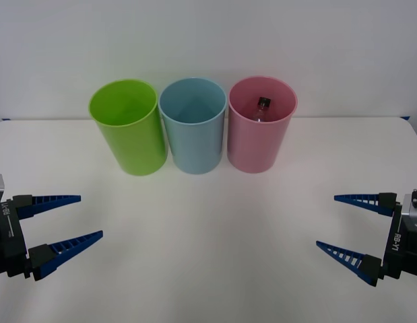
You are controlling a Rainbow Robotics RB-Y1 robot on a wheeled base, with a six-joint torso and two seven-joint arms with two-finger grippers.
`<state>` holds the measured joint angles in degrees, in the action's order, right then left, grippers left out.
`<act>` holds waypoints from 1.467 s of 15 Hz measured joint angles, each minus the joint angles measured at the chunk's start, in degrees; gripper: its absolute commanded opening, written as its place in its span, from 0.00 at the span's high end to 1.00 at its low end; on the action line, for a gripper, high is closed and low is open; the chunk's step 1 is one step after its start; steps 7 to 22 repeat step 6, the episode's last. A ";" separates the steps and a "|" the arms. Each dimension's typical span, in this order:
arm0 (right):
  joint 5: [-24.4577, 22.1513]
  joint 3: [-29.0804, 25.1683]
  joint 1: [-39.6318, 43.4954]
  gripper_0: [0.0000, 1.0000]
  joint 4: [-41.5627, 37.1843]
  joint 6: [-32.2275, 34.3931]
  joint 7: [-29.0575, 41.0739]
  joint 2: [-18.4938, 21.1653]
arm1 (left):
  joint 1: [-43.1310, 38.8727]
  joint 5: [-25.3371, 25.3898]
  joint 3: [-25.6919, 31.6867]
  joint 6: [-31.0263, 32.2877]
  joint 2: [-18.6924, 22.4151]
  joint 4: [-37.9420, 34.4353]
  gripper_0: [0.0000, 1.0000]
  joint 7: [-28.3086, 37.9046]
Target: Put cans in the blue bin and PET bottles in the pink bin and trash in the green bin.
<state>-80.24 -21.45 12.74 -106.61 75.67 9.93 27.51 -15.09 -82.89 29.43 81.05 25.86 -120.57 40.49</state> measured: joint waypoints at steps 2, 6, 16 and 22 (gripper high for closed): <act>0.00 0.00 0.00 0.00 0.00 0.00 0.00 0.00 | -0.03 0.00 0.02 0.00 0.05 -0.02 0.00 0.02; 0.00 0.00 0.00 0.00 0.00 0.00 0.00 0.00 | -0.03 0.00 0.02 0.00 0.06 -0.02 0.00 0.02; 0.00 0.00 0.00 0.00 0.00 0.00 0.00 0.00 | -0.03 0.00 0.02 0.00 0.06 -0.02 0.00 0.02; 0.00 0.00 0.00 0.00 0.00 0.00 0.00 0.00 | -0.03 0.00 0.02 0.00 0.06 -0.02 0.00 0.02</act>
